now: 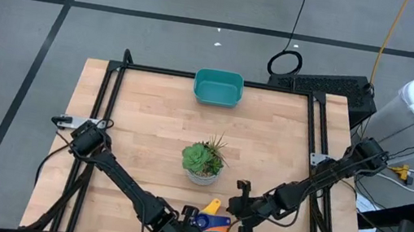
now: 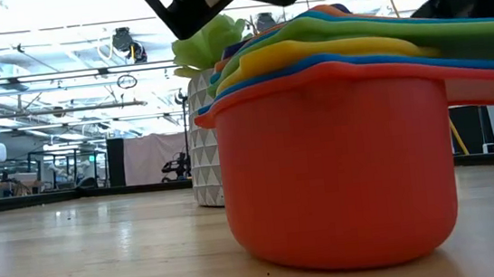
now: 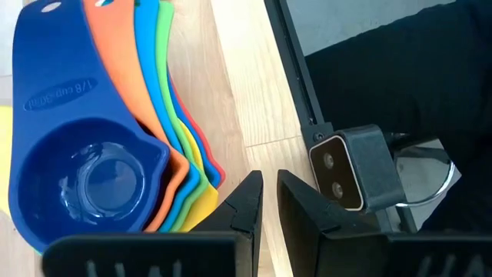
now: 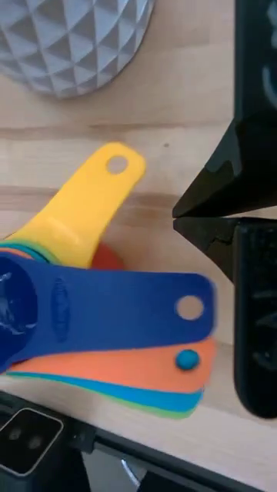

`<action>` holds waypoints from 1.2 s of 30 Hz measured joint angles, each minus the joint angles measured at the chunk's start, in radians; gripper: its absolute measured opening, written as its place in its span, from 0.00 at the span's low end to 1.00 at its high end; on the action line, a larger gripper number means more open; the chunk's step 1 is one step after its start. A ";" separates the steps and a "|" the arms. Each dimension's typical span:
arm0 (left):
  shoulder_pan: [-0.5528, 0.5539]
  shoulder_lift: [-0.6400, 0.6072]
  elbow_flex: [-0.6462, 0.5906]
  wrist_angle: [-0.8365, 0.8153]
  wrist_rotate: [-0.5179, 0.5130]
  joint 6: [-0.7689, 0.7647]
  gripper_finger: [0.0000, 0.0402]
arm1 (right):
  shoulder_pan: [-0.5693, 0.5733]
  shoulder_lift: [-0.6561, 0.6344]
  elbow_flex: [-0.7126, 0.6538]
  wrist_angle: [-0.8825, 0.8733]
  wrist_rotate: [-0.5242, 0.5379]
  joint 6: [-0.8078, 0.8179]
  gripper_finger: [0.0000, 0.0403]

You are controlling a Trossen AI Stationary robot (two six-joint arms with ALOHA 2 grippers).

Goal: Nest measuring cups in basket
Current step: Adjust the nested measuring cups

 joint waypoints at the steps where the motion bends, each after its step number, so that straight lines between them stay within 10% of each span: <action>1: 0.000 0.000 0.000 0.001 0.000 0.001 0.11 | -0.004 0.009 0.000 0.011 -0.015 0.000 0.00; 36: 0.031 0.000 0.000 -0.101 -0.008 0.031 0.11 | 0.042 0.076 0.001 0.282 -0.204 0.006 0.00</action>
